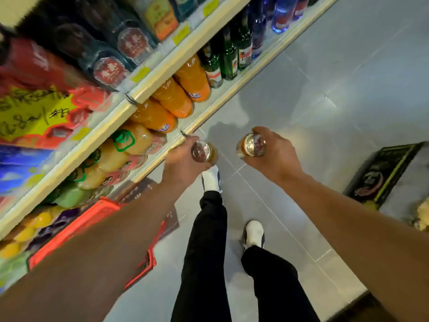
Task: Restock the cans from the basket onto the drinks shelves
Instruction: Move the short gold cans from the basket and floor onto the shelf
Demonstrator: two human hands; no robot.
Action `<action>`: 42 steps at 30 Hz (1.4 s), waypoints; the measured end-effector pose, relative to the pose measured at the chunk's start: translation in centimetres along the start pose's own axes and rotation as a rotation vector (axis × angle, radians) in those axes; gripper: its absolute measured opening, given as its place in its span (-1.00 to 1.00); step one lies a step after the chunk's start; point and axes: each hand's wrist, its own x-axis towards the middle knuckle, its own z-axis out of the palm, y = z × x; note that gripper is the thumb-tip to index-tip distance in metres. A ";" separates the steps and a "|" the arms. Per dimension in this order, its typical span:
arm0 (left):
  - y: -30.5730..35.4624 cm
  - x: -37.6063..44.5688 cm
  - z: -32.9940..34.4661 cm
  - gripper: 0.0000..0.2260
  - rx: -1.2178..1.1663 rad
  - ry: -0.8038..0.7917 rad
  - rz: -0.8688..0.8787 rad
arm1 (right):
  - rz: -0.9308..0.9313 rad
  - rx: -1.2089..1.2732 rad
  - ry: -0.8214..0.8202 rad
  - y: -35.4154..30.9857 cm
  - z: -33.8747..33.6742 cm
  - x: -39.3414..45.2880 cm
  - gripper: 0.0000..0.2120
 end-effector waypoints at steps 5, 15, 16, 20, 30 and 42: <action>1.4 -13.3 -7.7 -0.47 -0.170 0.076 -0.012 | -0.128 -0.119 -0.066 -7.9 -4.5 -9.5 -0.42; -7.8 -36.1 -18.3 -0.30 -0.314 0.378 -0.230 | -0.428 -0.259 -0.265 -23.9 -3.0 -25.0 -0.30; -9.3 -38.2 -18.8 -0.30 -0.356 0.416 -0.254 | -0.466 -0.275 -0.273 -25.3 -2.0 -26.4 -0.28; -15.7 -46.7 -20.7 -0.28 -0.502 0.535 -0.338 | -0.608 -0.303 -0.319 -31.3 2.9 -32.2 -0.35; -30.9 -65.2 -26.0 -0.35 -0.678 0.809 -0.527 | -0.880 -0.419 -0.485 -44.8 17.2 -47.7 -0.31; -44.5 -75.1 -37.7 -0.36 -0.853 1.113 -0.576 | -1.244 -0.382 -0.546 -63.9 29.4 -54.5 -0.26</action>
